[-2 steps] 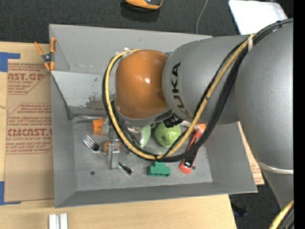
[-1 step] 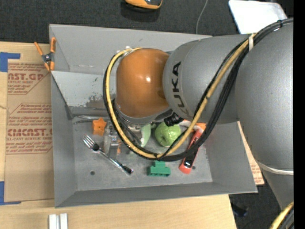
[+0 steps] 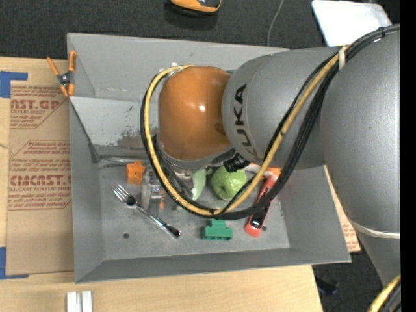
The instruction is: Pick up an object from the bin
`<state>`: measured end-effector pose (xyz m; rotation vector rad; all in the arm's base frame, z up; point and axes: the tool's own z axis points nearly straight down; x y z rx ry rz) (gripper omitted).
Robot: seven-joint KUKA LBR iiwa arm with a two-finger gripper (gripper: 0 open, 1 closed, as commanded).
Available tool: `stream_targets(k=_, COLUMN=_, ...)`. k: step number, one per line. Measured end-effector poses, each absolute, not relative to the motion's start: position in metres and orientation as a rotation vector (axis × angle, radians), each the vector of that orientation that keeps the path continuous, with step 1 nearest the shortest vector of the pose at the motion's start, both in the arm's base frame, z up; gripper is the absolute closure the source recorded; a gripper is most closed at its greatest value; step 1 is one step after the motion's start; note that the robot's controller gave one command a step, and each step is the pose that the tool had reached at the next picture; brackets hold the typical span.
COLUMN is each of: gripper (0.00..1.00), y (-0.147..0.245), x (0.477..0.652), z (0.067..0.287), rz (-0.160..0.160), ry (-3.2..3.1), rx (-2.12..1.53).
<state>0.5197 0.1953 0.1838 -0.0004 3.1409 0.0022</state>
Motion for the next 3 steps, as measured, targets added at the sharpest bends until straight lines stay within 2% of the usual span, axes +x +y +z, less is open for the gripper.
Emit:
stream_targets(k=1, gripper=1.0, y=0.205, x=0.546, z=0.147, rz=0.01, ry=3.115, rx=0.32)
stream_targets(k=2, gripper=1.0, y=0.202, x=0.546, z=0.18, rz=-0.004, ry=3.119, rx=0.411)
stream_targets(k=3, gripper=1.0, y=0.209, x=0.548, z=0.231, rz=0.001, ry=3.121, rx=0.372)
